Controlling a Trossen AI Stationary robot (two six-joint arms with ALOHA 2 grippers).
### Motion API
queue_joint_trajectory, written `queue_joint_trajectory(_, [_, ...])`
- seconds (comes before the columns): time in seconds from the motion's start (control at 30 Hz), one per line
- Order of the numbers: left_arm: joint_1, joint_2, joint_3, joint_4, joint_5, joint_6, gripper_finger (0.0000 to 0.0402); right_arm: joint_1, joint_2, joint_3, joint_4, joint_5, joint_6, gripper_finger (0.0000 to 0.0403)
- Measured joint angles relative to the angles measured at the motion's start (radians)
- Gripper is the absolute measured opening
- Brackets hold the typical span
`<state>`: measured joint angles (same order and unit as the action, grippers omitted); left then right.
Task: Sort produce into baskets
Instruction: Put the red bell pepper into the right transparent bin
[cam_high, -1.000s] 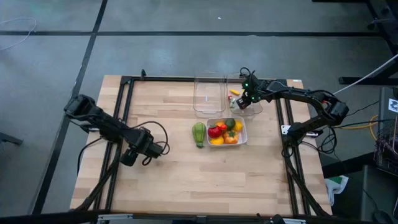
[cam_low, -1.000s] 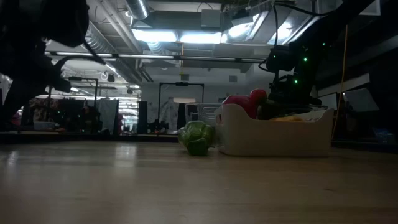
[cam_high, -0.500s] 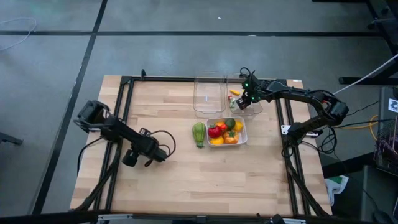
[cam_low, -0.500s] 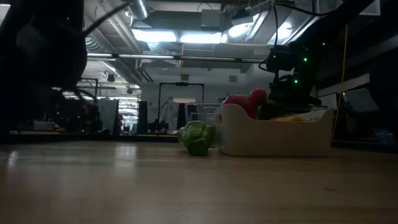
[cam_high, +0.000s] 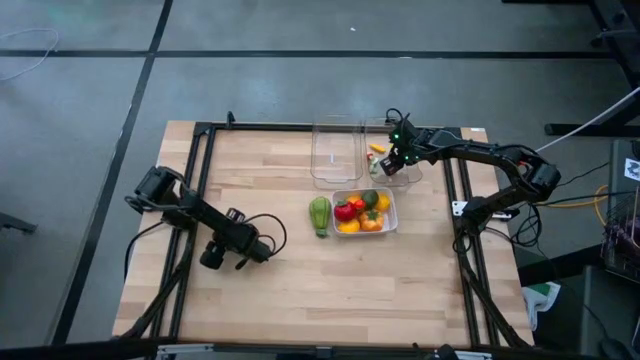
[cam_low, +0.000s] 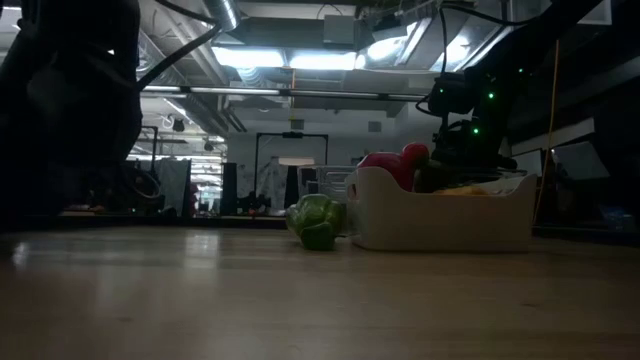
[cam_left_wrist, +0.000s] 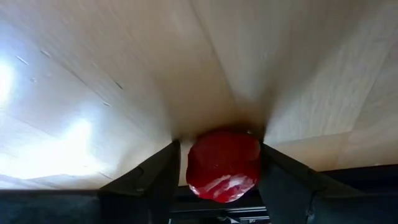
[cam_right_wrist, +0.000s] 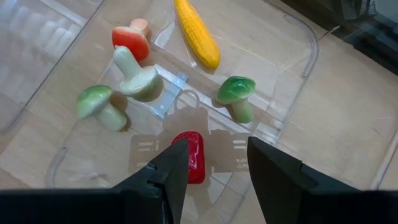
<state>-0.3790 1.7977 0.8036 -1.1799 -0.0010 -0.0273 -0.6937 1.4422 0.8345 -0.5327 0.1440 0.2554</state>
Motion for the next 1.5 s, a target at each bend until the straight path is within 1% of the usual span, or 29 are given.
queue_joint_trajectory(0.2, [0.0,0.0,0.0,-0.011,0.0,0.0,0.0146,0.0,0.0,0.0,0.0,0.0,0.0,0.0163])
queue_joint_trajectory(0.3, [0.002,0.0,0.0,-0.012,0.0,-0.001,0.0132,0.0,0.0,0.0,0.005,-0.007,0.0,0.0163])
queue_joint_trajectory(0.4, [0.002,0.0,0.0,-0.013,-0.002,-0.001,0.0129,0.0,0.0,0.0,0.014,-0.044,0.0,0.0163])
queue_joint_trajectory(0.53, [0.002,0.0,0.0,-0.014,-0.003,0.0,0.0138,0.0,0.0,0.0,0.016,-0.095,0.0,0.0163])
queue_joint_trajectory(0.67, [0.02,0.0,0.029,-0.015,-0.008,0.0,0.0141,0.0,0.0,0.0,0.016,-0.128,0.0,0.0163])
queue_joint_trajectory(0.87, [0.078,0.0,0.105,-0.015,-0.007,0.019,0.0135,0.0,0.0,0.0,0.016,-0.138,0.0,0.0163])
queue_joint_trajectory(1.1, [0.166,0.0,0.213,-0.01,-0.006,0.096,0.0137,0.0,0.0,0.0,0.016,-0.138,0.0,0.0163])
queue_joint_trajectory(1.5, [0.326,0.0,0.471,0.019,-0.006,0.252,0.0138,0.0,0.0,0.0,0.015,-0.138,0.0,0.0163])
